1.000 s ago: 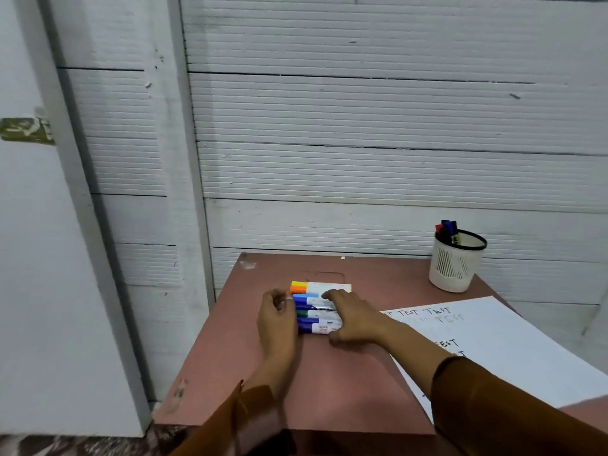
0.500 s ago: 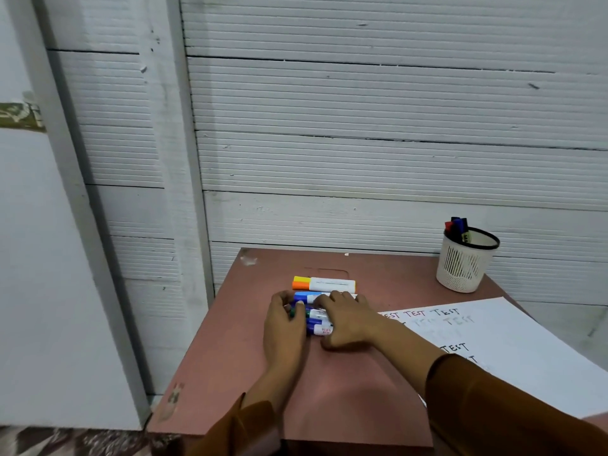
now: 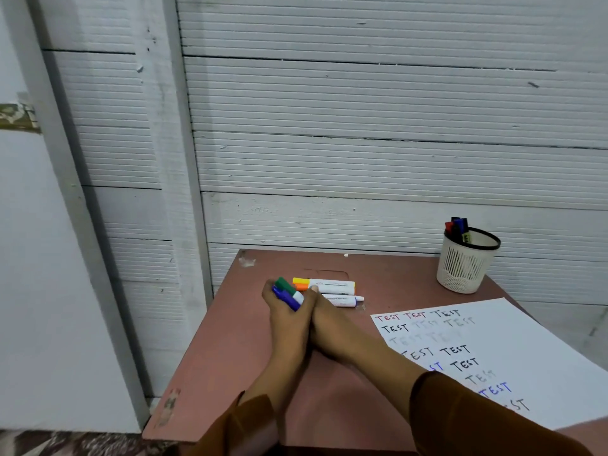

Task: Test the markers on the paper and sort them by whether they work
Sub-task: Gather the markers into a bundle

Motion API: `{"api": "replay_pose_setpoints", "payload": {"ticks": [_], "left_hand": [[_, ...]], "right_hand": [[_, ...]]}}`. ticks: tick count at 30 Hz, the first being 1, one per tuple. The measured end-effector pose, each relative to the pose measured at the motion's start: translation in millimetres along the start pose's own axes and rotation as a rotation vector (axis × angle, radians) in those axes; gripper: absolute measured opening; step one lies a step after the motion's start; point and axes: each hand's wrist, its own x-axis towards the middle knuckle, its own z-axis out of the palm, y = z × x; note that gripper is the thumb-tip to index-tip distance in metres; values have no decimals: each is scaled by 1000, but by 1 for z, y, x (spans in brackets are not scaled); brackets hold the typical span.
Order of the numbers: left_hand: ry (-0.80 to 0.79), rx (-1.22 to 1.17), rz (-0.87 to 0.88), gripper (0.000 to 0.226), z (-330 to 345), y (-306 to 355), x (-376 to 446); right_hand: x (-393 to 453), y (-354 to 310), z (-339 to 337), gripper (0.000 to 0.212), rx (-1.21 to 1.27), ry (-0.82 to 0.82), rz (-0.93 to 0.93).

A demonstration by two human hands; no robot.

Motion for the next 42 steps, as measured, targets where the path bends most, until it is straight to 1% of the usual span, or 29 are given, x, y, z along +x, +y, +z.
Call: {"api": "replay_pose_setpoints", "payload": {"ticks": [1,2,3,4,5,6,7,8,9,10,11,12,13,14,15,17,18,19,22,24,26,28,30,33,36,37,39,42], "left_hand": [[19,-37,-7,55,3,1,1],[52,-49,6,42,5,2,4],[92,-33,40,26,6,7,5],[132,-6,75,15,7,10,7],[165,11,105,17,8,14,9],[190,20,126,19,7,17,11],[204,19,140,18,7,20,13],[216,7,141,14,5,21,14],[228,-11,128,10,4,23,15],[235,-31,112,7,1,24,17],[235,-38,104,5,-1,25,19],[231,-32,117,4,-2,26,21],[216,-4,142,5,-3,28,22],[196,39,173,5,-2,29,22],[172,78,211,4,-1,31,22],[127,132,259,8,2,34,20],[108,150,279,9,4,36,17],[94,166,303,9,5,38,16],[75,197,347,9,2,38,14],[68,206,348,9,-2,36,14],[72,216,352,11,-5,34,15],[67,227,367,10,-6,35,14],[44,221,375,9,-5,36,13],[27,221,377,9,-3,37,10],[40,222,378,12,-3,34,7],[42,230,374,13,-3,32,6],[37,245,375,14,-2,28,0],[42,206,345,19,-1,22,-8]], "right_hand": [[1,-5,4,14,157,42,44],[1,-8,7,18,204,75,46],[1,-11,7,18,188,115,-5],[2,-12,5,15,86,123,-45],[4,-14,1,22,-45,74,-74],[5,-14,-6,35,-211,-16,-68],[9,-12,-15,45,-312,-121,-46],[12,-10,-26,53,-313,-224,5],[15,-9,-36,55,-236,-304,35],[16,-12,-47,50,-110,-310,58],[19,-14,-57,42,27,-221,86],[23,-13,-65,38,98,-72,120],[29,-9,-70,40,94,77,146],[33,-3,-72,45,15,159,166],[37,1,-70,55,-111,159,179],[43,14,-55,77,-415,20,197],[45,22,-47,84,-517,-39,215],[47,28,-39,85,-573,-75,229],[50,35,-25,81,-600,-144,295],[53,37,-19,77,-678,-176,315],[55,32,-21,66,-804,-204,294],[56,28,-24,54,-829,-213,297],[55,28,-24,48,-817,-187,285],[51,29,-22,45,-761,-126,275],[45,27,-27,31,-594,-79,285],[43,28,-28,30,-561,-73,279],[38,28,-27,29,-545,-64,261],[32,25,-22,28,-574,-70,248]]}}
